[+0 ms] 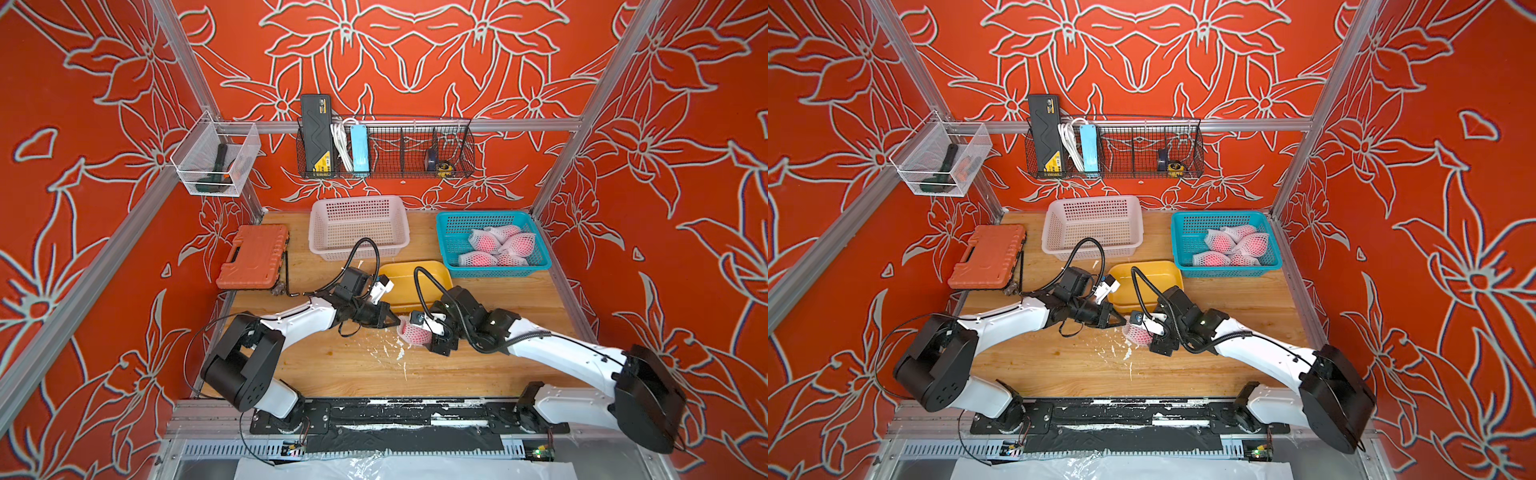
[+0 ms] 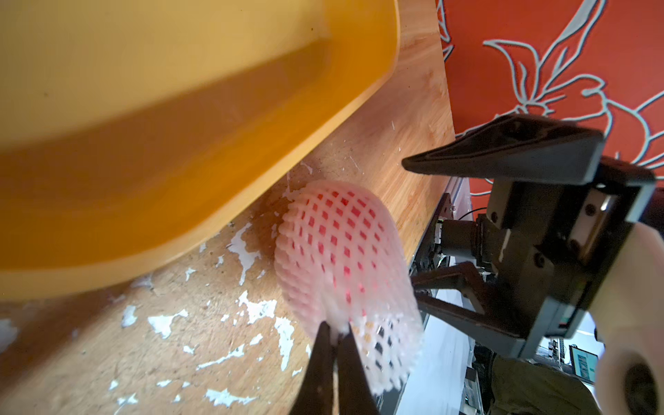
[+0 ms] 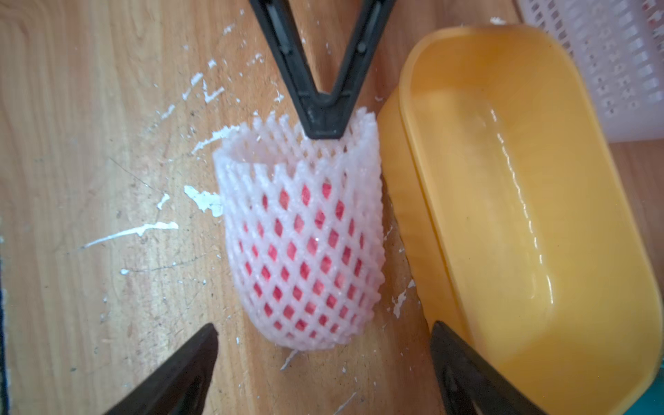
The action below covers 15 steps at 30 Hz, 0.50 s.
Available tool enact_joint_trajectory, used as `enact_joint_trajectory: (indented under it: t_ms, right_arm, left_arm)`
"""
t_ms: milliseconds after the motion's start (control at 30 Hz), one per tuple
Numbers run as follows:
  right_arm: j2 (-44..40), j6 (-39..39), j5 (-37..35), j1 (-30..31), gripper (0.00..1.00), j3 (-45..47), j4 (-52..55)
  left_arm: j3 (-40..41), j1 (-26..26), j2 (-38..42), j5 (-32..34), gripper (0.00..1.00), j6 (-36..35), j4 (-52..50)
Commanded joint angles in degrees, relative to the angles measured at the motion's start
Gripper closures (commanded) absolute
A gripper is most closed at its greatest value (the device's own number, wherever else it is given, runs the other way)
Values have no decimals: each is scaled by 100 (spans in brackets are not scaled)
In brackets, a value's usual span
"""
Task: Remove foam nets from apples
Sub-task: Remove the foam net from the apple.
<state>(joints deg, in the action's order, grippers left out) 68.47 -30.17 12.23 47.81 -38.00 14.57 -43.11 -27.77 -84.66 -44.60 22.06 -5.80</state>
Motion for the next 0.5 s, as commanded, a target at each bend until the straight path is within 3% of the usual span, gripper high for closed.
enact_joint_trajectory:
  t_ms: [0, 467]
  right_arm:
    - [-195, 187, 343, 27, 5, 201, -502]
    - [568, 222, 1302, 34, 15, 23, -1234]
  left_arm:
    - [-34, -26, 116, 136, 100, -28, -435]
    - [-200, -97, 315, 365, 100, 626, -677]
